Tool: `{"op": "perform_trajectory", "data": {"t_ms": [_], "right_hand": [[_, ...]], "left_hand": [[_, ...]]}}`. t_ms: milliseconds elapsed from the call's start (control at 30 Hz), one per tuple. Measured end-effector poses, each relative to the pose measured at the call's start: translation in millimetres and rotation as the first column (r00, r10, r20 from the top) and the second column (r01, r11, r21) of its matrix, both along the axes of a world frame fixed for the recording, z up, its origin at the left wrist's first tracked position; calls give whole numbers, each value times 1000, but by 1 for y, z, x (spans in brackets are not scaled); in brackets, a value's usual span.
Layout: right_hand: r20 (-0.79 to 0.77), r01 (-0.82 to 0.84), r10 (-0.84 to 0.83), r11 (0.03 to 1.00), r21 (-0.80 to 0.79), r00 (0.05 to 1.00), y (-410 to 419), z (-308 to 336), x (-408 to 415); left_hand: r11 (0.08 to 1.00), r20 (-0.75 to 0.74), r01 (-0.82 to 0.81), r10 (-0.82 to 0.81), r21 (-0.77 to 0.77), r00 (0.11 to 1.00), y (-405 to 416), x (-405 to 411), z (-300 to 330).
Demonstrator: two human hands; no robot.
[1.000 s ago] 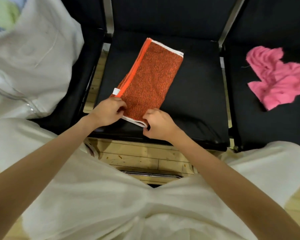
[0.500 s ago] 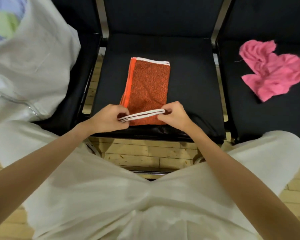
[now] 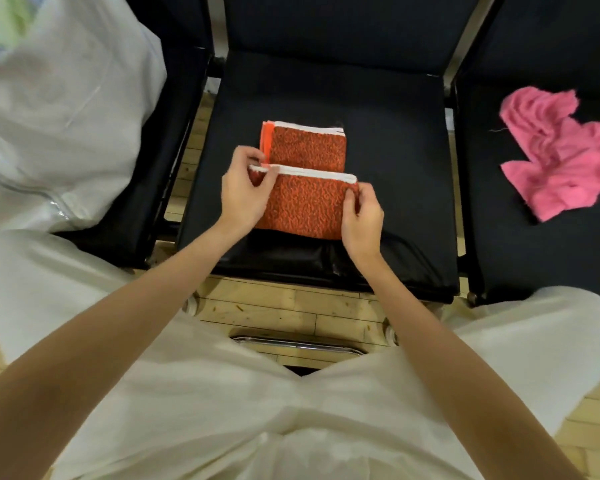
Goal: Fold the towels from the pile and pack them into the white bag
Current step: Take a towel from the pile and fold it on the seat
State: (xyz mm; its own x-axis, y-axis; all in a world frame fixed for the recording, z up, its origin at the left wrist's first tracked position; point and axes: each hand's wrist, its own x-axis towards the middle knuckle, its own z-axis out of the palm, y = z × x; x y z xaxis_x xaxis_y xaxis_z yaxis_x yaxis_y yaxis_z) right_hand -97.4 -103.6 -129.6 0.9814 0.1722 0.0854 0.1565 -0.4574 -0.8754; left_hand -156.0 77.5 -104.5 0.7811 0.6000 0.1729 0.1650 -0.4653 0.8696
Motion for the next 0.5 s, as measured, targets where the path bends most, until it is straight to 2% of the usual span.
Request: {"op": "perform_trajectory", "data": {"t_ms": [100,167,233,500], "right_hand": [[2,57,-58,966,-252,998,11,-9,4],[12,65,-67,894,-443,998,14,-15,4],[12,54,-58,833,-551,998,14,-20,4],[-56,136,-206,803,-580,977,23,-21,5]], "left_hand": [[992,-99,6,7,125,995,-3,7,-21],[973,-204,14,34,232,978,-3,9,-34],[935,-275,66,34,349,961,-3,9,-41],[903,-400,65,124,426,908,-8,11,-43]]}}
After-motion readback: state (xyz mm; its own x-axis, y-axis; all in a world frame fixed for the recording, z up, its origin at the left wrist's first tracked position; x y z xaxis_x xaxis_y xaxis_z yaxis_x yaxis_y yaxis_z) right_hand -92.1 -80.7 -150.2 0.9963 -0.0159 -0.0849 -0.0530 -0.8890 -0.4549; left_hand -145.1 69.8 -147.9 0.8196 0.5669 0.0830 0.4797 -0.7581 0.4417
